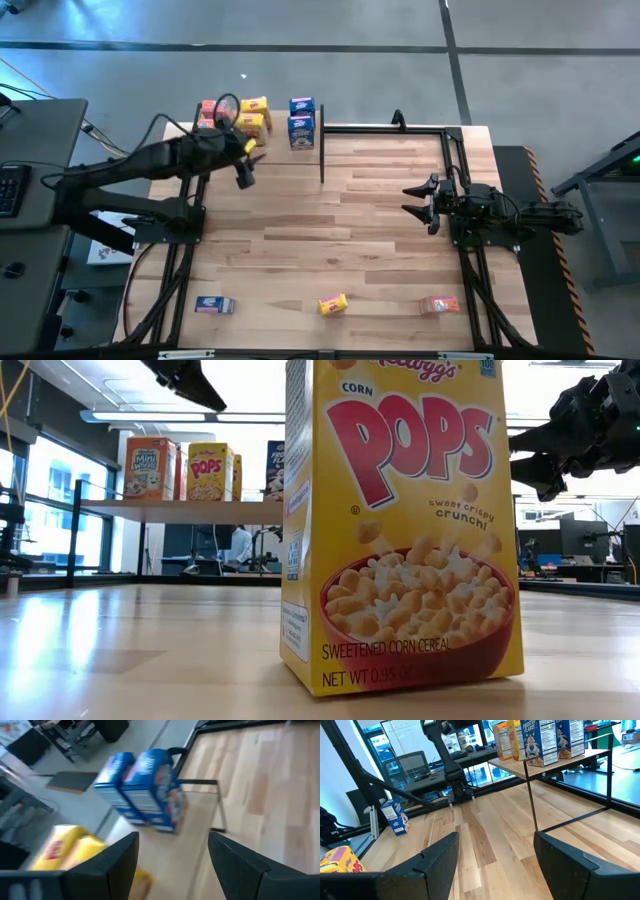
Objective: Stack cereal on shelf
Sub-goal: Adjust the yellow cereal box on the shelf
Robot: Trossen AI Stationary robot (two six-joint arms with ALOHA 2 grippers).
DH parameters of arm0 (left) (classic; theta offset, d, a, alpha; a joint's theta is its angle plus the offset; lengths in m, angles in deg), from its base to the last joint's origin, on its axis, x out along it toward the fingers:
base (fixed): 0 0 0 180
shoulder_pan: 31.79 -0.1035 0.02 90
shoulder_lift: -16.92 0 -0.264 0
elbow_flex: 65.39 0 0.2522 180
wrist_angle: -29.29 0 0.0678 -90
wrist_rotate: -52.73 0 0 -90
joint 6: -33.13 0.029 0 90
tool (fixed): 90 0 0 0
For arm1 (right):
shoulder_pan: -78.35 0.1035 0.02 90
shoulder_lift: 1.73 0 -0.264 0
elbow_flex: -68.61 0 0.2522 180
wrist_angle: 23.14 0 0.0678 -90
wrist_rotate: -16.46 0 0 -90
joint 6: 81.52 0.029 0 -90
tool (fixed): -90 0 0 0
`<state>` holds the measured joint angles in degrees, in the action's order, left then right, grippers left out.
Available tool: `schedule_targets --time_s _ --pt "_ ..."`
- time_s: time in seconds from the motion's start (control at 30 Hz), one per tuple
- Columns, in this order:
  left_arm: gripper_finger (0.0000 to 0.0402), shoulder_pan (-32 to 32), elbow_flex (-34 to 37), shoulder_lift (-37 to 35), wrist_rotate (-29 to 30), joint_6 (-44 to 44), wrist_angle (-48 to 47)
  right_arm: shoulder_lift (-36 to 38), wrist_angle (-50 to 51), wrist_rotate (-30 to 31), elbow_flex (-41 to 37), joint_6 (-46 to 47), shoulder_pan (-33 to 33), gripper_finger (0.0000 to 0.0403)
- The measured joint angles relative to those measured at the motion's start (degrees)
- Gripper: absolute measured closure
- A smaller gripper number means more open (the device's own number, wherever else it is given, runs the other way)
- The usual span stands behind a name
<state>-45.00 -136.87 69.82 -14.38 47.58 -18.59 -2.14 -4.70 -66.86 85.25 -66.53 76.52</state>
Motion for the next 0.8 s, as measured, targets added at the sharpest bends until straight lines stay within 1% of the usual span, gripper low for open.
schedule_targets --time_s 0.17,0.3,0.6,0.8 --pt "0.0172 -4.14 -5.62 -0.02 -0.13 6.22 -4.84 0.00 0.01 0.00 0.00 0.00 0.01 0.0153" --pt "0.0170 -7.99 -7.65 0.06 -2.75 11.74 -5.72 0.00 0.01 0.00 0.00 0.00 0.01 0.0153" --pt "0.0132 -18.30 -8.42 1.81 -9.60 16.54 -7.71 0.00 -0.01 0.00 0.00 0.00 0.01 0.0153" --pt "0.0124 -22.27 -8.42 5.07 -12.53 18.72 -8.19 0.00 0.01 0.00 0.00 0.00 -0.01 0.0153"
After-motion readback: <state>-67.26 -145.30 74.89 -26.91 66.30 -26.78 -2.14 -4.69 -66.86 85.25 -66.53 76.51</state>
